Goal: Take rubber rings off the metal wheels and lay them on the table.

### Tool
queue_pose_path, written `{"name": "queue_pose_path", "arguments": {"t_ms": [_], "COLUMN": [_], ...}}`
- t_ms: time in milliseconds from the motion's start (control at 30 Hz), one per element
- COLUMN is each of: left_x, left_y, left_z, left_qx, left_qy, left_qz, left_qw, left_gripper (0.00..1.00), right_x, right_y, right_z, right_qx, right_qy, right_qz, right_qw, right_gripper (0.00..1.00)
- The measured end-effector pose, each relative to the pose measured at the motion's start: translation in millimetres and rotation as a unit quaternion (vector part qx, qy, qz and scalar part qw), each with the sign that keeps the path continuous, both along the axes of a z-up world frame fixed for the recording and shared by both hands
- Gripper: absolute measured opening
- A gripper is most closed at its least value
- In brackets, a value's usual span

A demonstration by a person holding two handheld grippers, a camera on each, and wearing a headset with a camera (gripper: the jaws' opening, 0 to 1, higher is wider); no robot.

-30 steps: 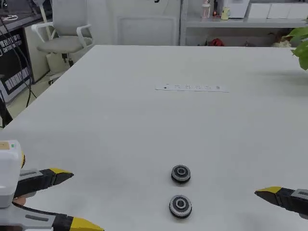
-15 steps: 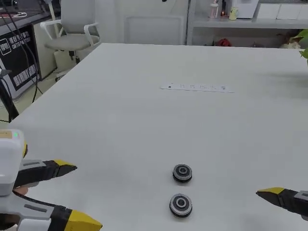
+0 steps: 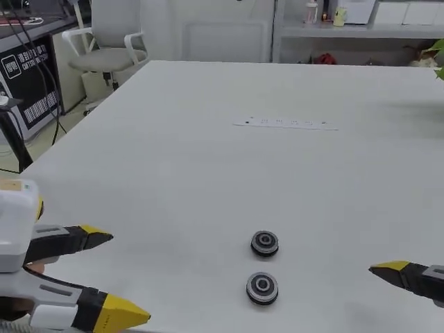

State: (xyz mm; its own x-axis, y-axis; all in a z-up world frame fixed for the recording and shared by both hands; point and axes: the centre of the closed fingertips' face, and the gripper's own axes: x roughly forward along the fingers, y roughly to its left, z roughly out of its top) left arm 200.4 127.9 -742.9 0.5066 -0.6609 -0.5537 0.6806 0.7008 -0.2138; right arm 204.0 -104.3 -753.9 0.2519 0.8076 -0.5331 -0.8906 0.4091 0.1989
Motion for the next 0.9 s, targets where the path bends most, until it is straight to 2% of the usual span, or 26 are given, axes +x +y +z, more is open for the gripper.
{"name": "queue_pose_path", "arguments": {"t_ms": [133,267,367,733,900], "left_x": [0.8,0.8,0.5,-10.4,-8.8], "left_y": [0.8,1.8,1.4,-2.5,-0.5], "left_z": [0.1,2.1,2.2,0.2,2.0], "left_qx": [0.002,-0.006,-0.001,-0.001,-0.007], "left_qy": [-0.005,-0.007,-0.01,-0.007,-0.01], "left_qz": [0.002,0.012,0.013,0.011,0.021], "left_qw": [1.0,0.9999,0.9999,0.9999,0.9997], "left_gripper": [1.0,1.0,1.0,1.0,1.0], "right_x": [0.9,0.2,-0.8,-10.8,-11.5], "right_y": [-1.8,-2.6,-3.2,-6.4,-5.9], "right_z": [-0.2,-0.6,-1.0,-2.5,-2.6], "right_qx": [0.002,0.001,0.0,0.007,0.007], "right_qy": [0.0,0.001,0.002,0.012,0.012], "right_qz": [-0.007,-0.008,-0.008,-0.007,-0.005], "right_qw": [1.0,1.0,1.0,0.9999,0.9999], "right_gripper": [0.99,0.98,0.98,0.97,0.96]}}
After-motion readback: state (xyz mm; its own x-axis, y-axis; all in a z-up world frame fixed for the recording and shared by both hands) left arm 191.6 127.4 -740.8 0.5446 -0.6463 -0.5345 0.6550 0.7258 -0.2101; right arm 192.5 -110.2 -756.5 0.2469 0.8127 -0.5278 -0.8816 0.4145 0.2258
